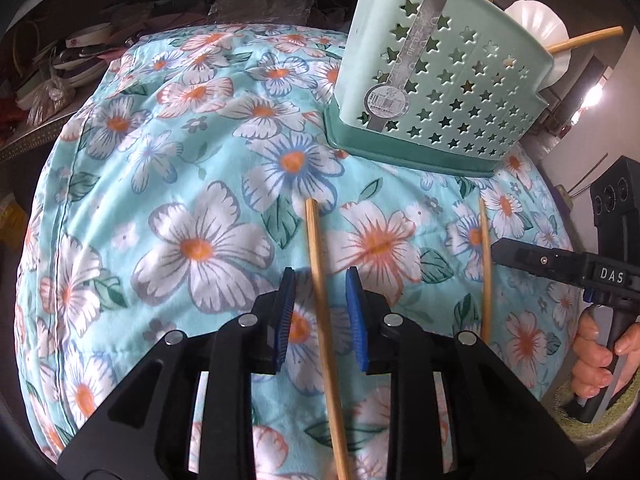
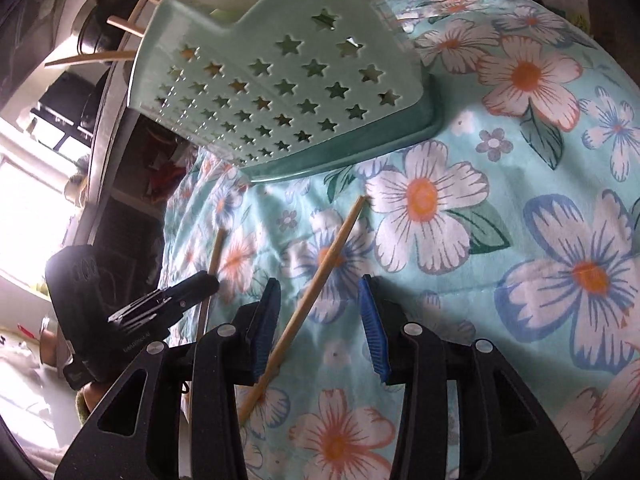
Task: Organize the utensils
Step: 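Carry both held chopsticks toward the mint holder, raising them upright, then lift the left gripper's chopstick over the mint holder while the right lowers its chopstick in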
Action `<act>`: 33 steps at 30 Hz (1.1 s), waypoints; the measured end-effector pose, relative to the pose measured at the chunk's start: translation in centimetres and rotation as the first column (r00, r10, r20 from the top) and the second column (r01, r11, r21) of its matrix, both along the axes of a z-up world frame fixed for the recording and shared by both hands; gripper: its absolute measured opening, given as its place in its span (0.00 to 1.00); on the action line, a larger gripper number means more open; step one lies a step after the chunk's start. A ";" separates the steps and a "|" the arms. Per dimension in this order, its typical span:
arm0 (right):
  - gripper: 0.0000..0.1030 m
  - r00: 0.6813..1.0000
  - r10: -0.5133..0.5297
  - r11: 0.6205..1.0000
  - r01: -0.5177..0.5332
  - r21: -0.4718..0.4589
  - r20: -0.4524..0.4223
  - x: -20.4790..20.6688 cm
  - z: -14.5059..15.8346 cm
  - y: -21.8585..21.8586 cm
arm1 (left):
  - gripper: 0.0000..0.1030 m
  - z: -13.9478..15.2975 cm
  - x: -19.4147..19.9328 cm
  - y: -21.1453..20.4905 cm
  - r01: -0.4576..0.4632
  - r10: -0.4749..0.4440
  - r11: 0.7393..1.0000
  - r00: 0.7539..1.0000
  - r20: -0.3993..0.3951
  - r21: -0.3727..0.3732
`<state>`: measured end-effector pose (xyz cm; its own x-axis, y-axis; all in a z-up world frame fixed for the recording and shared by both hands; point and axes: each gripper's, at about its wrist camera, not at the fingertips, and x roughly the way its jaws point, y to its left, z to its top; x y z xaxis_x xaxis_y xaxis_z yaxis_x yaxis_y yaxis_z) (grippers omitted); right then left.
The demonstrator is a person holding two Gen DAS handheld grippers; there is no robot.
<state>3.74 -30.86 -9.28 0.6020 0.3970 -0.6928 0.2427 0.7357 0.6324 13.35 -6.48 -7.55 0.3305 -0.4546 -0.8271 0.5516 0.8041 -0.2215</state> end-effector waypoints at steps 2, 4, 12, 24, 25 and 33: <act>0.39 1.000 -0.026 1.000 0.026 0.007 -0.002 0.5 -0.2 -0.1 | 0.23 -0.1 0.4 -0.4 -0.006 0.006 1.000 1.000 0.018 0.004; 0.36 0.999 -0.049 0.999 0.049 0.005 -0.004 1.0 -0.4 0.0 | 0.22 -0.2 0.9 -0.7 -0.023 0.023 1.000 1.000 0.017 -0.006; 0.13 0.994 -0.105 0.994 0.105 -0.005 -0.010 1.2 -0.7 -0.3 | 0.06 -0.8 1.7 -1.6 -0.056 0.055 0.998 0.997 0.062 0.015; 0.10 0.985 -0.038 0.984 0.066 -0.165 0.166 -0.7 5.9 0.9 | 0.05 0.1 0.7 -2.0 -0.067 0.066 0.998 0.994 0.092 0.008; 0.10 0.983 -0.032 0.981 0.065 -0.181 0.180 -1.0 6.5 0.9 | 0.05 0.2 0.4 -2.0 -0.067 0.065 0.998 0.993 0.094 0.008; 0.10 0.964 0.011 0.945 0.078 -0.319 0.267 -1.7 10.2 2.8 | 0.05 0.8 -0.2 -2.1 -0.064 0.063 0.998 0.991 0.122 0.012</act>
<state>2.01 -28.07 0.94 0.7883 0.1543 -0.5956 0.1293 0.9049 0.4055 13.20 -8.58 -6.75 0.4565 -0.4164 -0.7862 0.5213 0.8413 -0.1429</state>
